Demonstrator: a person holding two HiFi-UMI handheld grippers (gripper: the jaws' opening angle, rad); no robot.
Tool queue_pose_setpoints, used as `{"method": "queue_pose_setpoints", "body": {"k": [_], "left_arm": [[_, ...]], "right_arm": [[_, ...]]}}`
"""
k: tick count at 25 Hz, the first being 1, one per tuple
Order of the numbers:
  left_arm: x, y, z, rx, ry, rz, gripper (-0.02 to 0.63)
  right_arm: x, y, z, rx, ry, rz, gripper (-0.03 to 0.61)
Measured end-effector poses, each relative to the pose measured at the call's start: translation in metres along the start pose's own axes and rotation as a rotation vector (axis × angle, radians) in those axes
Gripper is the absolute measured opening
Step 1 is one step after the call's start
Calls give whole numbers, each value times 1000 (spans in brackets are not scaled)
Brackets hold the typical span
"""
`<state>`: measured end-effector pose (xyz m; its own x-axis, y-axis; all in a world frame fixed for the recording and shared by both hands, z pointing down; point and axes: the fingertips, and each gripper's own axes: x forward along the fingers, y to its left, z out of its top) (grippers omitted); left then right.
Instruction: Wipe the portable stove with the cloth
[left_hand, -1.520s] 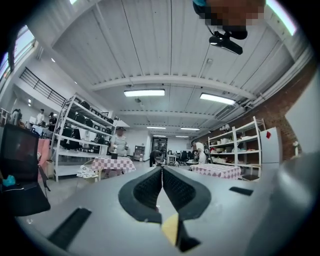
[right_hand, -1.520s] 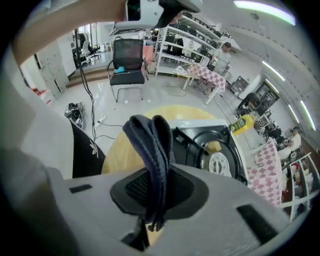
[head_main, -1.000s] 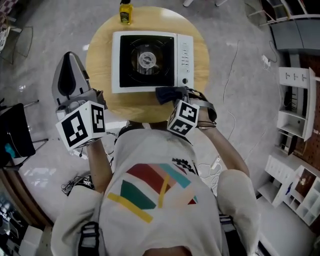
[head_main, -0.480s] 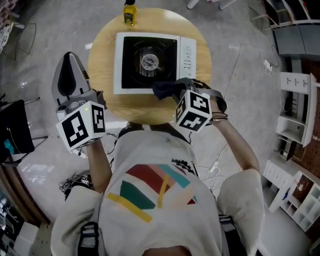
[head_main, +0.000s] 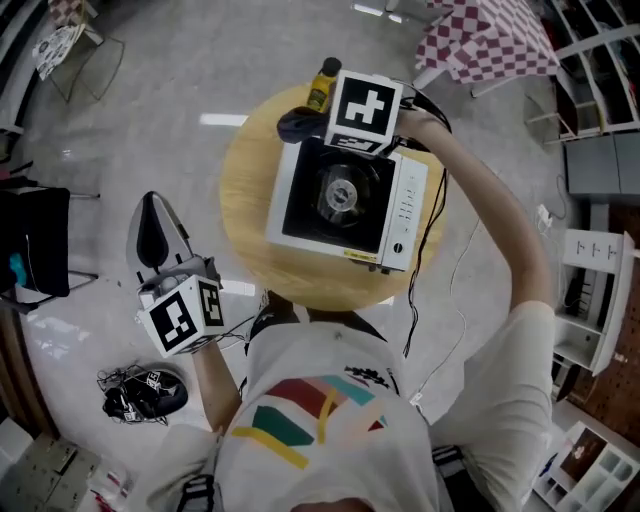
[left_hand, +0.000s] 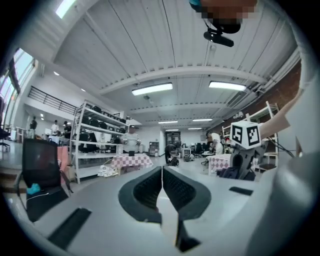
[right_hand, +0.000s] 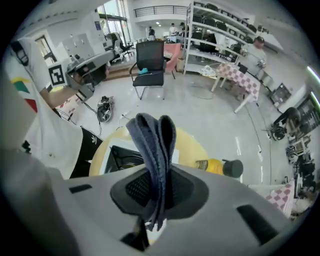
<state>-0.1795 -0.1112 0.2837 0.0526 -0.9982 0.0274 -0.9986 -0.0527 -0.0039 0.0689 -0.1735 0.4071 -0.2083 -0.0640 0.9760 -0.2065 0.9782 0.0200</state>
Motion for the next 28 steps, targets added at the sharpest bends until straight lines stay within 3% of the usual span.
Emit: {"method": "queue_pose_setpoints", "body": {"k": [4, 9, 13, 20, 28], "left_arm": [[-15, 45, -17, 1, 53, 129, 8], [-31, 78, -36, 32, 108, 240, 8], [-39, 96, -45, 50, 132, 283, 8], [-27, 87, -47, 53, 134, 248, 8], [5, 44, -44, 69, 125, 142, 8]], "right_arm": [[45, -23, 8, -80, 124, 77, 32], [96, -32, 6, -69, 186, 175, 32], [116, -32, 6, -48, 196, 224, 32], [113, -33, -8, 8, 178, 243, 32], [102, -33, -73, 110, 175, 256, 32]]}}
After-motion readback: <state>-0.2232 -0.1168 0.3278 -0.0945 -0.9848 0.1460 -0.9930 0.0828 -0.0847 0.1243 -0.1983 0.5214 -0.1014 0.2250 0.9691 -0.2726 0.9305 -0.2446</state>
